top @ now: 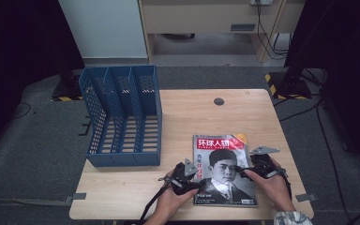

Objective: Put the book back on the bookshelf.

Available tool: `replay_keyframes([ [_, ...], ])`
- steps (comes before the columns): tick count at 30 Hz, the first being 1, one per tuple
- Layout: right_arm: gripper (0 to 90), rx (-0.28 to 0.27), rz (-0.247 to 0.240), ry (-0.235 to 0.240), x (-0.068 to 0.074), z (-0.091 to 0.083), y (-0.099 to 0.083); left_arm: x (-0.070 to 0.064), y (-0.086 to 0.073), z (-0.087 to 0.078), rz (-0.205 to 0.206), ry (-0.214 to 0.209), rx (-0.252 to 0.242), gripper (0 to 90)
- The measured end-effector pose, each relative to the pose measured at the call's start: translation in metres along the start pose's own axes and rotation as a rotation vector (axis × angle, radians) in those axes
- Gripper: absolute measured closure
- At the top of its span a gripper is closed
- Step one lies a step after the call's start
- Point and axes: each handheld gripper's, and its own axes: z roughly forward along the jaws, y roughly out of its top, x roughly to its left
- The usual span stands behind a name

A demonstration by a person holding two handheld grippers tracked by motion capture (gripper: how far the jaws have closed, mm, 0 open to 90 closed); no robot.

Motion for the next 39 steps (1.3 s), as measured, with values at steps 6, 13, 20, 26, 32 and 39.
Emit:
replay_keyframes([
  [6,14.1,-0.005,-0.015,0.008,0.003,0.001,0.0,0.0,-0.001,0.0,0.005,-0.003,-0.01,36.4],
  [13,21.0,-0.045,0.012,0.018,0.003,-0.005,0.002,0.0,-0.002,0.0,0.005,-0.002,-0.015,36.3],
  [20,33.7,-0.142,0.047,0.053,0.005,-0.021,0.004,0.0,-0.002,0.0,0.004,0.0,-0.015,36.3],
  [26,37.1,-0.173,0.023,0.07,0.015,-0.028,0.007,0.0,-0.002,0.0,0.004,0.0,-0.015,36.4],
  [32,39.0,-0.129,-0.021,0.07,0.022,-0.029,0.004,0.0,-0.002,0.0,0.004,0.0,-0.015,36.4],
  [39,34.3,-0.073,-0.036,0.053,0.021,-0.017,0.001,0.0,-0.002,0.0,0.004,0.001,-0.015,36.4],
])
